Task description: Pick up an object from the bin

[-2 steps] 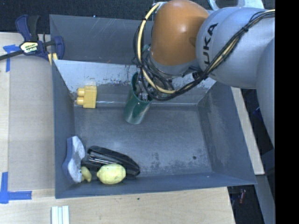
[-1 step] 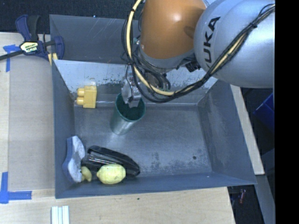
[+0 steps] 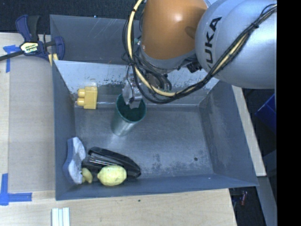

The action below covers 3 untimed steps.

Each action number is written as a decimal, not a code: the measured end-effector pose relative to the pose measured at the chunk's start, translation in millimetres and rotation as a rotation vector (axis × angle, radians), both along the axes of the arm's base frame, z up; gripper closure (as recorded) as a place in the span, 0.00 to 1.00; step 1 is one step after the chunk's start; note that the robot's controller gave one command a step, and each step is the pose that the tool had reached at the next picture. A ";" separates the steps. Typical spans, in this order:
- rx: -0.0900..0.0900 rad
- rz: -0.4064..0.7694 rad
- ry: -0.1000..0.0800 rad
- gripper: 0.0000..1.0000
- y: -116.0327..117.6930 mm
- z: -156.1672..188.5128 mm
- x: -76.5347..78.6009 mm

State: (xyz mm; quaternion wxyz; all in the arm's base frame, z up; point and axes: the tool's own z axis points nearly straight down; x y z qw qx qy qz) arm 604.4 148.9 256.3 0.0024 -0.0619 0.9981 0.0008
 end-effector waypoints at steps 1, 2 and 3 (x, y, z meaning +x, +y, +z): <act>0.001 -0.039 -0.002 1.00 48.2 -18.8 -5.8; 0.000 0.045 -0.005 1.00 56.6 -44.5 1.0; 0.003 0.009 -0.007 1.00 89.0 -49.9 -7.2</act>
Offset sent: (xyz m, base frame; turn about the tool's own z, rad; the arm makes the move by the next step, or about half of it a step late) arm 0.0019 0.0541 -0.0480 -0.0436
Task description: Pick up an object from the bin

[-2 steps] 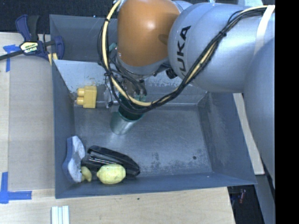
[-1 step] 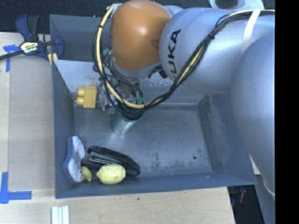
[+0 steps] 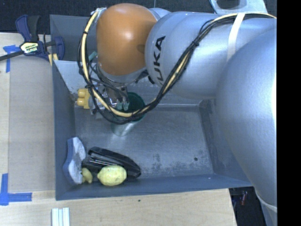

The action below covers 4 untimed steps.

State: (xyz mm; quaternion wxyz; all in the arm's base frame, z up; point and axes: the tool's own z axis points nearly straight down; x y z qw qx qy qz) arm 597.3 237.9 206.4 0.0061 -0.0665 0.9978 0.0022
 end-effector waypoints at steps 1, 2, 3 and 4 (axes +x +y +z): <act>-0.006 0.003 0.005 1.00 -7.9 -23.1 10.0; 0.000 -0.040 0.002 1.00 -3.2 45.2 -5.4; 0.001 -0.037 -0.005 1.00 -5.9 79.3 0.9; 0.002 -0.015 -0.009 1.00 -3.5 62.4 7.9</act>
Offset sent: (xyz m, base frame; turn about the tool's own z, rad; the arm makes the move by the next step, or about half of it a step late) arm -0.0098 -0.0011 0.0573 0.0499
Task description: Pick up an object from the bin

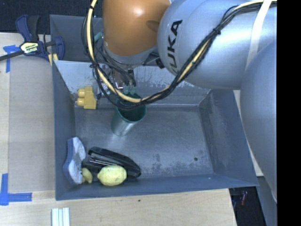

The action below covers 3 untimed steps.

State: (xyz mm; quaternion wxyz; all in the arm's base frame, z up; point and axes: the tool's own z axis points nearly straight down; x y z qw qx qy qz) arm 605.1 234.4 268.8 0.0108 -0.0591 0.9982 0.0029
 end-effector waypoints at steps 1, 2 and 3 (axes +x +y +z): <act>-0.003 0.100 0.001 1.00 -32.4 3.1 -10.4; 0.001 0.046 -0.008 1.00 -8.7 -32.9 5.7; -0.003 0.157 -0.012 1.00 -2.8 -92.8 3.9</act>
Offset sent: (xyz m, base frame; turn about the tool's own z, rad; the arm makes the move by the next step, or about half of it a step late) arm 0.0105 0.0088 -0.0636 -0.0139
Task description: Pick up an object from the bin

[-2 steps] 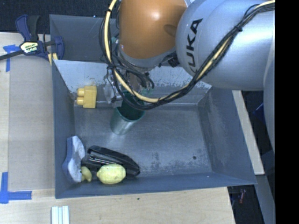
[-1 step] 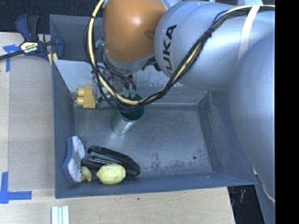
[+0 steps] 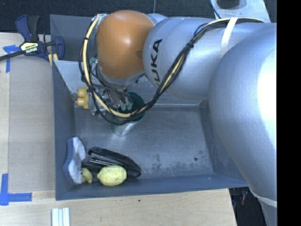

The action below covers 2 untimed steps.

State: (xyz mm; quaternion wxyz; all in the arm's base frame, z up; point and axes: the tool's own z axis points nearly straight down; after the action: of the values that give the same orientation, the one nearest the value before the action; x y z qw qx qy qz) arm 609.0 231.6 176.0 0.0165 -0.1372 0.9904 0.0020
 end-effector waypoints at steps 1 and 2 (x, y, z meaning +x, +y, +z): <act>0.002 -0.034 0.004 1.00 0.2 -26.4 -18.7; 0.007 -0.169 0.001 1.00 5.7 -17.4 -20.0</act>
Offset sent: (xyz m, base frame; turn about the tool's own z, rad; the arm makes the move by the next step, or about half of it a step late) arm -0.0209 0.0109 -0.0048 -0.0840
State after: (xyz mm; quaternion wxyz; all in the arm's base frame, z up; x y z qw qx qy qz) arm 589.0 237.3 158.7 0.0166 -0.0533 0.9984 0.0042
